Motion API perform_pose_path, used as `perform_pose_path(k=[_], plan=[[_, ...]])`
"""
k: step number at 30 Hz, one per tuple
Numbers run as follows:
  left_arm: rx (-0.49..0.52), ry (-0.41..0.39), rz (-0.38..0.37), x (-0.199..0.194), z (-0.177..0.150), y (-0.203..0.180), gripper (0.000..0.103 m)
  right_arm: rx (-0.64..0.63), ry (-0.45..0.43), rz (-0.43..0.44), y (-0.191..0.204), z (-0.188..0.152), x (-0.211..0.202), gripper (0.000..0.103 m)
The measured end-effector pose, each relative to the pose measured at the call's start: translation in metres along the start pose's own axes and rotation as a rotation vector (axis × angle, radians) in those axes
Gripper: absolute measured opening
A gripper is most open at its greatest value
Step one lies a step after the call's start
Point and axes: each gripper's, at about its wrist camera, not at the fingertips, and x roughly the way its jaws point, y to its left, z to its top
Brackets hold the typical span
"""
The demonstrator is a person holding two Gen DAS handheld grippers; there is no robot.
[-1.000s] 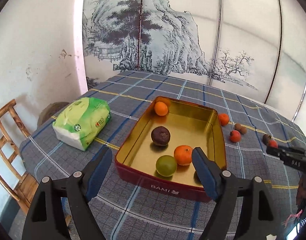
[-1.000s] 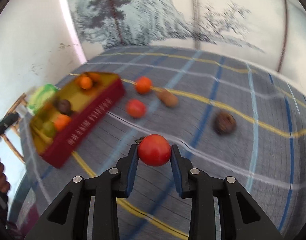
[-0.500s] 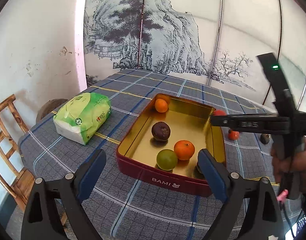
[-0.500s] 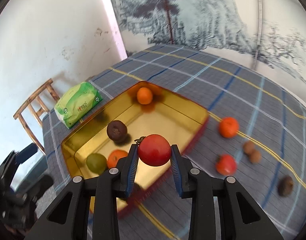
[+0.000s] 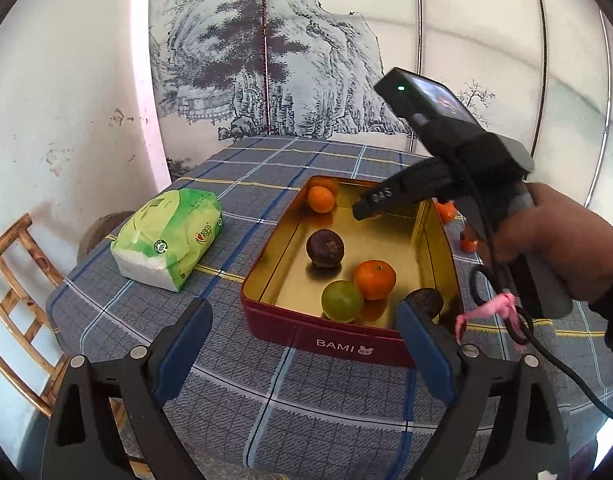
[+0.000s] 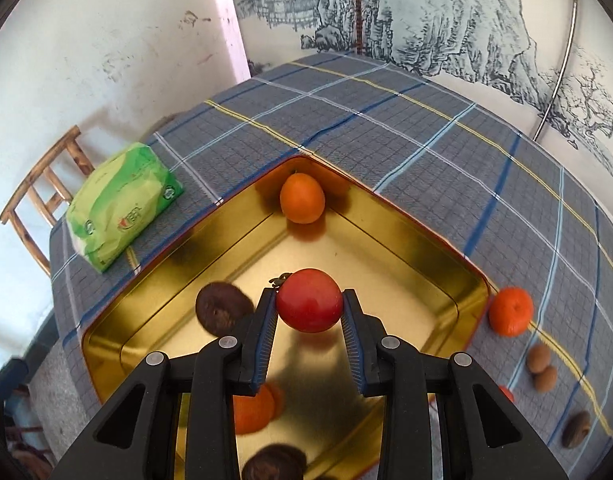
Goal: Organize fruits
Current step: 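Carry the red fruit with the right gripper into the tin and open, then reach the right gripper to another red fruit and grasp it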
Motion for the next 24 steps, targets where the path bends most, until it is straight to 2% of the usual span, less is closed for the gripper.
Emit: perform_pose_path(k=[8,12,19,22,24], plan=[[0.005,0.014,-0.004,0.002,-0.001,0.002,0.091,-0.008,0.031,-0.014,0.015,0.018,0.020,0.033],[0.004,0.020,0.000,0.003,-0.002,0.003,0.091,-0.010,0.010,0.001,0.025,0.025,0.019,0.034],[0.005,0.035,0.003,0.005,-0.004,0.003,0.091,0.035,-0.122,0.082,0.030,0.026,-0.015,0.036],[0.009,0.041,0.006,0.005,-0.005,0.002,0.093,0.077,-0.194,0.116,0.024,0.013,-0.035,0.043],[0.013,0.050,0.004,0.006,-0.006,0.001,0.093,0.100,-0.230,0.128,0.018,-0.003,-0.048,0.044]])
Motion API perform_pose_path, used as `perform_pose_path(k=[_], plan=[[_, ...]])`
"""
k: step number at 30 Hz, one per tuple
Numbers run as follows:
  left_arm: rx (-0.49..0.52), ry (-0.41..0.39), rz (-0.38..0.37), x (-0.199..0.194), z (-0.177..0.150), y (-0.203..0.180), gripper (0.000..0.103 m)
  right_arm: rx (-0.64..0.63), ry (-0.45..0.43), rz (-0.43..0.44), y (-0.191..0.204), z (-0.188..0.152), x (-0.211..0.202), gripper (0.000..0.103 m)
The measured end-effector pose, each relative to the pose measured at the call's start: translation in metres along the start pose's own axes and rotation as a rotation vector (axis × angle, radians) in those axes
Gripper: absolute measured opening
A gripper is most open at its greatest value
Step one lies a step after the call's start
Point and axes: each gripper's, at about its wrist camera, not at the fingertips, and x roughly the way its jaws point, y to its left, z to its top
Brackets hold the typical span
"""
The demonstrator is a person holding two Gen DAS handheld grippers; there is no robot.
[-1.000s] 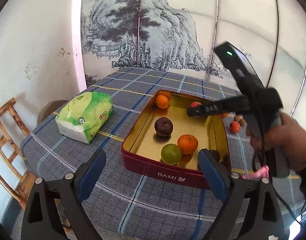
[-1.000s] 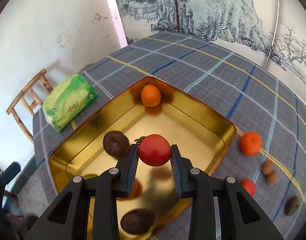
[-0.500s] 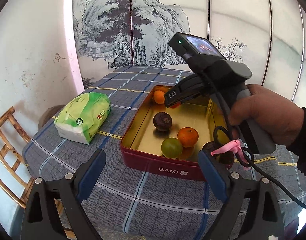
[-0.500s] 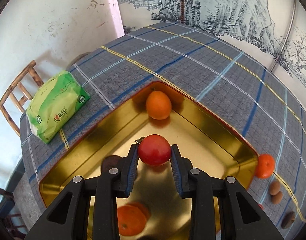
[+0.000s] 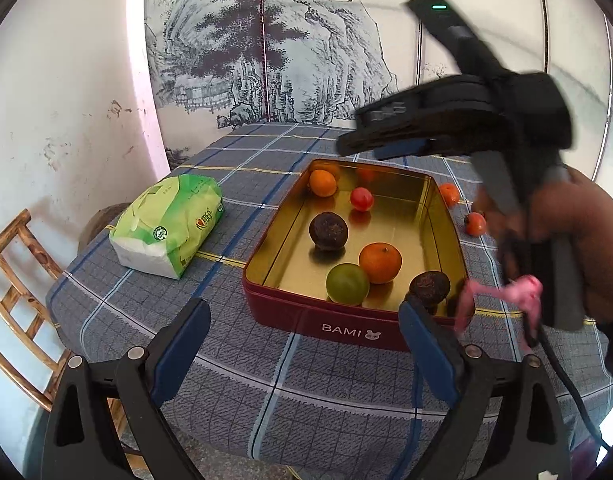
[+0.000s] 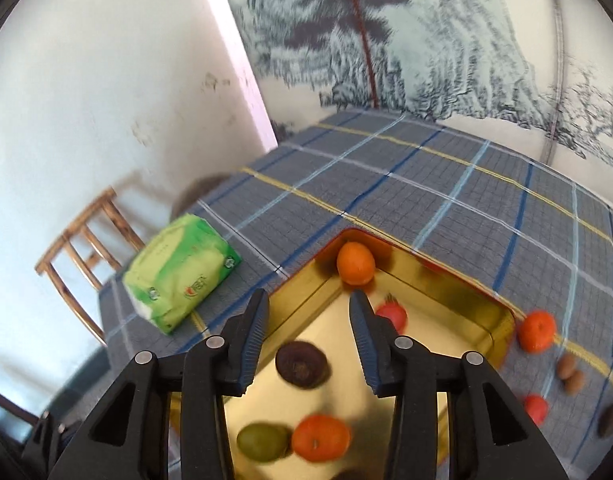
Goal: Organize fruits
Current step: 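Reach the right gripper to another red fruit and grasp it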
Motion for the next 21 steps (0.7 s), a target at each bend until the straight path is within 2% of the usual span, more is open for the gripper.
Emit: perform_pose_path(k=[3,6,10,12,16,21], plan=[[0.004,0.003,-0.006,-0.002,-0.001,-0.001,0.093,0.026,-0.053,-0.017,-0.018,-0.027,-0.030,0.045],[0.012,-0.006,-0.015,-0.005,-0.001,-0.003,0.093,0.048,-0.082,-0.100,-0.049,-0.066,-0.059,0.050],[0.022,-0.021,-0.051,-0.008,0.001,-0.013,0.093,0.078,-0.033,-0.243,-0.100,-0.109,-0.076,0.052],[0.030,-0.015,-0.079,-0.009,0.001,-0.020,0.093,0.106,-0.004,-0.270,-0.121,-0.121,-0.080,0.051],[0.082,-0.009,-0.099,-0.011,0.000,-0.037,0.093,0.121,-0.014,-0.276,-0.137,-0.127,-0.082,0.051],[0.132,-0.020,-0.097,-0.014,0.001,-0.048,0.093,0.099,-0.026,-0.238,-0.138,-0.112,-0.065,0.051]])
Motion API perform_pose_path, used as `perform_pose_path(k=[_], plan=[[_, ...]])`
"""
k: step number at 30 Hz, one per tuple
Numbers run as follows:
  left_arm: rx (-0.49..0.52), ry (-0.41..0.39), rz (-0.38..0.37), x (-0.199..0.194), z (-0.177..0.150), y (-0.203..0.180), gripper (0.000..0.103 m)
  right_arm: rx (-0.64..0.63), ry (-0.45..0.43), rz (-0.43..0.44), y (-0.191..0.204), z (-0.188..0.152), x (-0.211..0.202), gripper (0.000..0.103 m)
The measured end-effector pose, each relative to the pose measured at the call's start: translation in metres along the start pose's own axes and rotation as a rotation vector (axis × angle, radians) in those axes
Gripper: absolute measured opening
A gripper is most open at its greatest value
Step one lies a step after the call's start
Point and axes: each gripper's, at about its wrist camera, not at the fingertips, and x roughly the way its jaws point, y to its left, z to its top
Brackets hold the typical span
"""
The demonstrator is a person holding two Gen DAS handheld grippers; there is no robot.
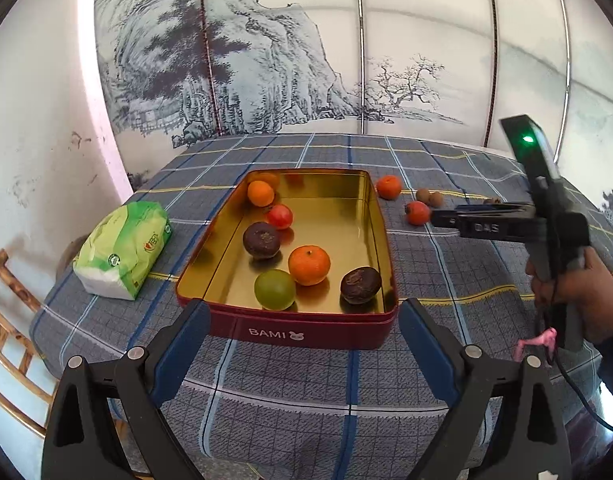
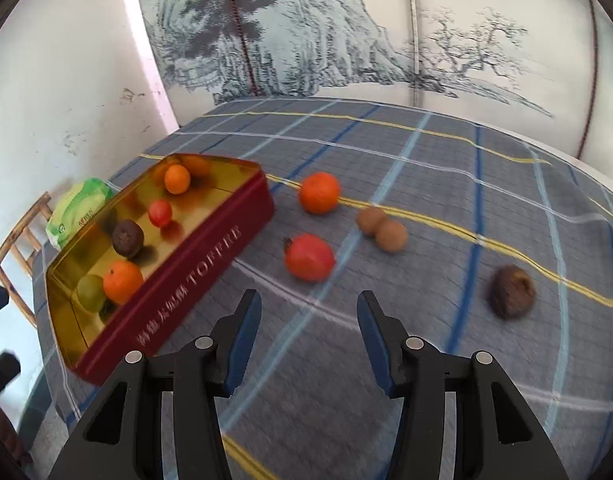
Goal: Organize fruits
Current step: 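Reach the right gripper to another red fruit and grasp it, then grasp the two small brown round fruits together with the left gripper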
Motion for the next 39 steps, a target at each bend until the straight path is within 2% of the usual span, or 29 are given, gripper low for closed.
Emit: perform_pose_path(k=[10,12,13,14,16,19,22,26,28,30,31,35,39], plan=[[0.063,0.031,-0.003,0.014,0.009,-0.018,0.093,-0.070,0.059,0.006,-0.001,0.023,0.056,0.051],[0.078,0.038,0.001,0.017,0.011,-0.023,0.093,-0.079,0.096,0.021,-0.001,0.024,0.065,0.049],[0.083,0.040,0.002,0.018,0.012,-0.026,0.093,-0.099,0.097,0.018,0.002,0.026,0.064,0.036],[0.089,0.044,-0.001,0.020,0.015,-0.029,0.093,-0.114,0.106,0.017,0.003,0.026,0.063,0.036],[0.097,0.047,-0.011,0.021,0.020,-0.033,0.093,-0.097,0.096,0.030,-0.002,0.022,0.052,0.036],[0.113,0.046,-0.040,0.023,0.029,-0.044,0.093,-0.029,0.025,0.050,-0.026,0.006,0.014,0.036],[0.130,0.060,-0.095,0.031,0.041,-0.061,0.093,0.041,-0.019,-0.030,-0.071,-0.021,-0.025,0.036],[0.115,0.076,-0.186,0.050,0.064,-0.090,0.093,0.118,-0.022,-0.166,-0.133,-0.050,-0.053,0.036],[0.104,0.068,-0.207,0.061,0.076,-0.102,0.093,0.178,-0.021,-0.191,-0.161,-0.058,-0.063,0.036],[0.078,0.092,-0.242,0.078,0.089,-0.114,0.093,0.228,-0.034,-0.210,-0.183,-0.062,-0.071,0.036],[0.053,0.104,-0.266,0.091,0.096,-0.121,0.093,0.244,-0.038,-0.210,-0.190,-0.063,-0.075,0.036],[-0.009,0.147,-0.271,0.131,0.117,-0.139,0.093,0.281,-0.039,-0.174,-0.200,-0.065,-0.076,0.036],[-0.035,0.185,-0.232,0.169,0.130,-0.150,0.092,0.256,-0.051,-0.152,-0.194,-0.065,-0.077,0.036]])
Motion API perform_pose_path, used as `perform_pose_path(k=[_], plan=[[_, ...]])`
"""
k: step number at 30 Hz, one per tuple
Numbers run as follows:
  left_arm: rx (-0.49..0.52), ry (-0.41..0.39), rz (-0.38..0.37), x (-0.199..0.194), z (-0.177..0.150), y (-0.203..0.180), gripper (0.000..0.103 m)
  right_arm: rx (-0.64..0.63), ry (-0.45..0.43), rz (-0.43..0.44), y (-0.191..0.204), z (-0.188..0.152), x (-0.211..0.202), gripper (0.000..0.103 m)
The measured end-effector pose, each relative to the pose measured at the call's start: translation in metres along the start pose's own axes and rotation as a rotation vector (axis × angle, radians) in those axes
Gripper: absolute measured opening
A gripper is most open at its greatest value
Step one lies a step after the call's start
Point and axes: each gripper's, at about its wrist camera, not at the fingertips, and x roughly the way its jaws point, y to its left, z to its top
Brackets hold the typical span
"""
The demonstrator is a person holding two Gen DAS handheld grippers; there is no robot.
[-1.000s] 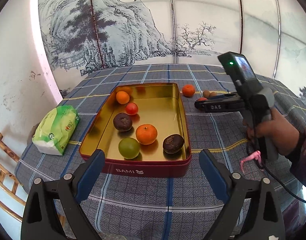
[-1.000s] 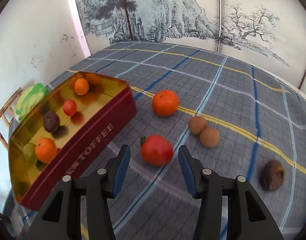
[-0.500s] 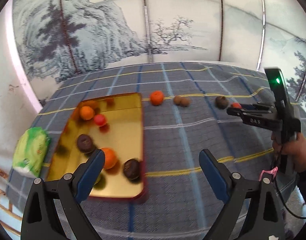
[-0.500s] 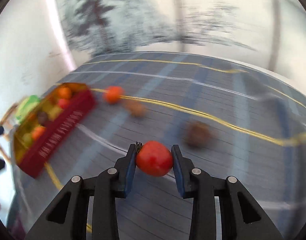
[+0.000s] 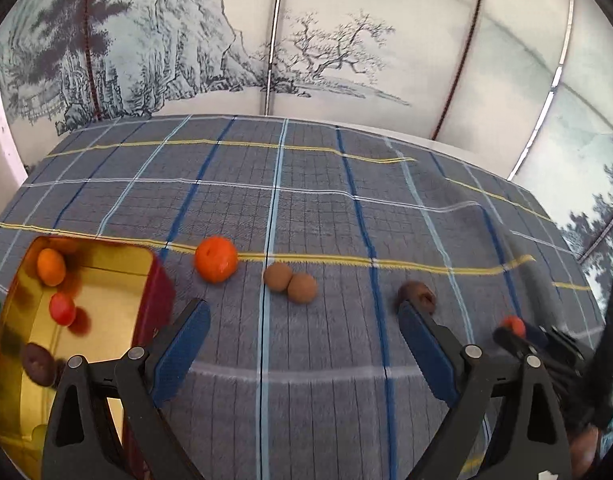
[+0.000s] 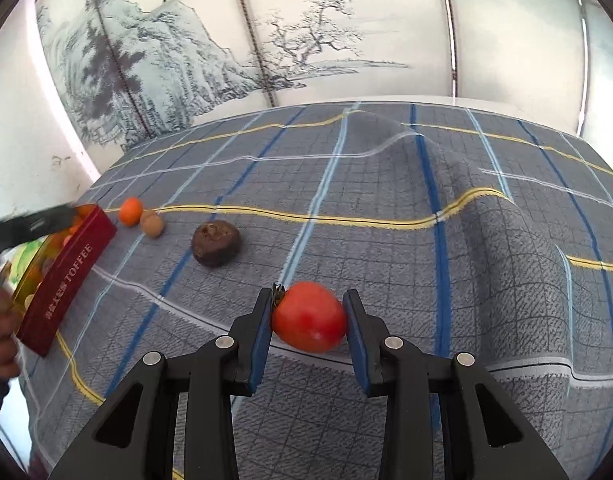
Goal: Organize fruits
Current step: 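Grasp the two small brown round fruits together with the left gripper, then carry the two small brown fruits with the left gripper over the tin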
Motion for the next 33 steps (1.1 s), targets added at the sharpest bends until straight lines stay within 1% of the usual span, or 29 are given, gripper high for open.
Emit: perform_pose_path(k=[1,6,11,12,14,15,16,19,22,24,28,33], plan=[[-0.008,0.010,0.021,0.010,0.003,-0.001,0.089,0.007,0.001,0.012,-0.001,0.000,0.001,0.036],[-0.012,0.066,0.074,0.050,0.011,-0.001,0.076,0.073,0.002,0.071,-0.012,0.000,0.004,0.036],[-0.039,0.118,0.092,0.079,0.012,0.004,0.066,0.092,-0.002,0.103,-0.014,-0.001,0.005,0.036],[-0.042,0.124,0.092,0.083,0.012,0.005,0.062,0.094,-0.001,0.105,-0.014,-0.001,0.006,0.036],[-0.045,0.164,0.083,0.095,0.010,0.007,0.043,0.100,0.001,0.114,-0.015,-0.001,0.007,0.036],[-0.035,0.160,0.096,0.096,0.009,0.006,0.041,0.104,0.002,0.117,-0.016,0.000,0.007,0.036],[-0.017,0.144,0.093,0.095,0.009,0.004,0.040,0.108,0.006,0.117,-0.016,-0.001,0.008,0.036],[-0.004,0.132,0.059,0.092,0.004,0.002,0.040,0.113,0.015,0.115,-0.017,0.000,0.011,0.036],[-0.021,0.130,0.001,0.080,-0.005,0.002,0.040,0.109,0.022,0.108,-0.015,0.000,0.013,0.036],[-0.025,0.107,-0.031,0.063,-0.014,-0.002,0.040,0.109,0.029,0.101,-0.014,0.001,0.015,0.036],[0.006,0.069,-0.060,0.028,-0.029,-0.013,0.040,0.110,0.047,0.081,-0.013,0.003,0.019,0.036],[0.052,0.031,-0.058,-0.017,-0.048,-0.025,0.040,0.105,0.060,0.055,-0.011,0.004,0.022,0.036]])
